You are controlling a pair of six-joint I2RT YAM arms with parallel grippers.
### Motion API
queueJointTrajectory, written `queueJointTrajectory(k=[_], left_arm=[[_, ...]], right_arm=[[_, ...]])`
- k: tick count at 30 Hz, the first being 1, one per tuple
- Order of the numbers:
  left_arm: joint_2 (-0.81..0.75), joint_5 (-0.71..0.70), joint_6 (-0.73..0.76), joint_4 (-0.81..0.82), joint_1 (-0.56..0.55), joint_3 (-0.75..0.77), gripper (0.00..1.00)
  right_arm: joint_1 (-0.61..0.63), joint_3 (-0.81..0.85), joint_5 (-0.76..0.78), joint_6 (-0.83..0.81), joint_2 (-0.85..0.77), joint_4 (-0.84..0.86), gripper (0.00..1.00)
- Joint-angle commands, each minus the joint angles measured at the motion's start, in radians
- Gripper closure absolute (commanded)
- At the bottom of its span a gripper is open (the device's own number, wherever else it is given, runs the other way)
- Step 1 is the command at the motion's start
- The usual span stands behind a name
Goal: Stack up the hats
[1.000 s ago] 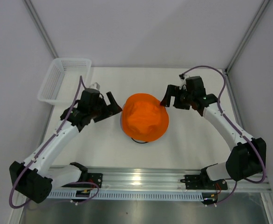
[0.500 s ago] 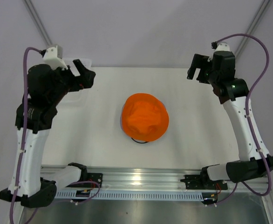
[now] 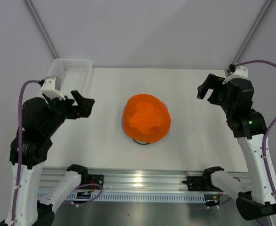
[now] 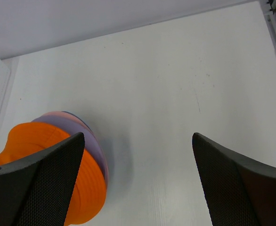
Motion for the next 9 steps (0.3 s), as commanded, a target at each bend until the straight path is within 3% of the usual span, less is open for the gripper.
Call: queueJointTrajectory(k=[1, 9], left_arm=[[-0.008, 0.016, -0.011, 0.015, 0.01, -0.005, 0.0], [-0.024, -0.066, -0.04, 0.036, 0.01, -0.007, 0.01]], right_arm=[[0.001, -0.019, 0.004, 0.022, -0.001, 0.021, 0.01], [0.001, 0.024, -0.038, 0.034, 0.023, 0.001, 0.01]])
